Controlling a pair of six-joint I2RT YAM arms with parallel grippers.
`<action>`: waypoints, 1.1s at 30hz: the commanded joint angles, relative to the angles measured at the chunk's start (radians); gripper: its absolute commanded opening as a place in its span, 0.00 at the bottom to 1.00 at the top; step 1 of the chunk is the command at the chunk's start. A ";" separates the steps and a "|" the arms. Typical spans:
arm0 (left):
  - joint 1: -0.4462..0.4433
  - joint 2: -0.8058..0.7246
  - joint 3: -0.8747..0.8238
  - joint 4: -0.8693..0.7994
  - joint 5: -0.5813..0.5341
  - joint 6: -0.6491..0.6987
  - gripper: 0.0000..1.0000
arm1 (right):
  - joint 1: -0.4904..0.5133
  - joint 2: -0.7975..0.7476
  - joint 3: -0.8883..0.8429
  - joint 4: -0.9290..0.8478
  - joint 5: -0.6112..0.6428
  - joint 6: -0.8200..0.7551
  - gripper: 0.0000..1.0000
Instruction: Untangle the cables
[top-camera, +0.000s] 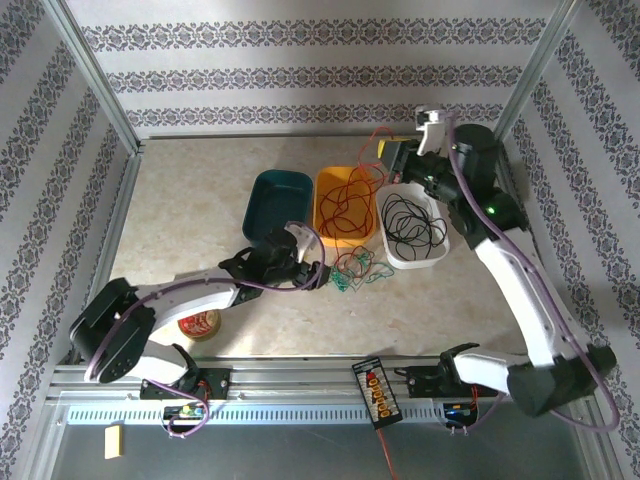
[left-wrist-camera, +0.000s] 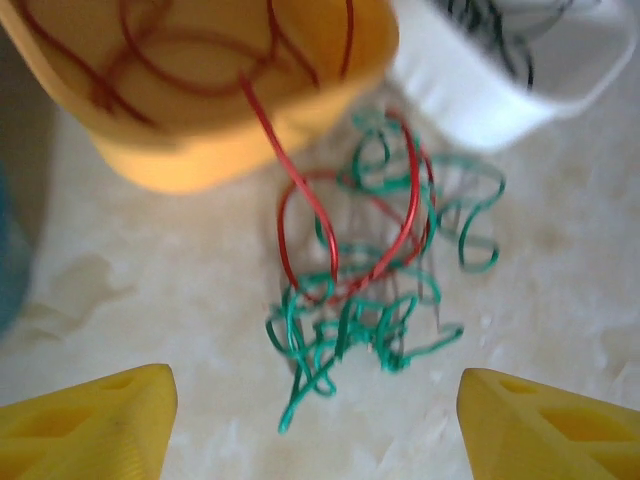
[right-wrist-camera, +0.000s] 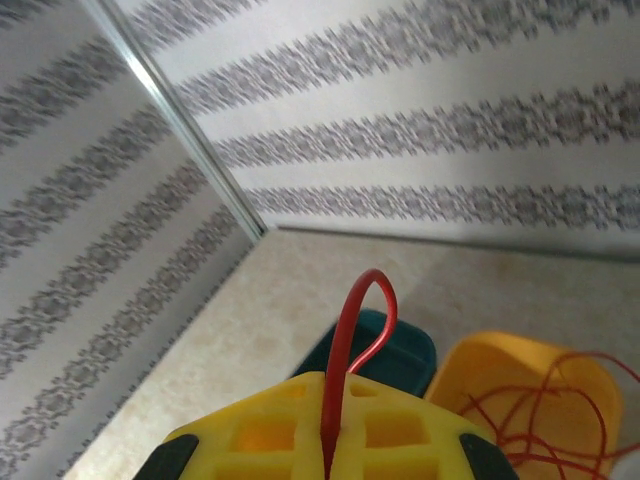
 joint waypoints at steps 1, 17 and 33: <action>0.008 -0.049 -0.010 0.093 -0.154 -0.088 0.75 | -0.012 0.074 0.011 0.022 0.059 -0.023 0.00; 0.005 -0.110 -0.085 0.093 -0.311 -0.195 0.75 | -0.014 0.682 0.103 0.038 -0.027 0.099 0.01; 0.005 -0.084 -0.039 0.058 -0.285 -0.173 0.75 | 0.026 0.930 0.329 -0.105 -0.033 0.120 0.05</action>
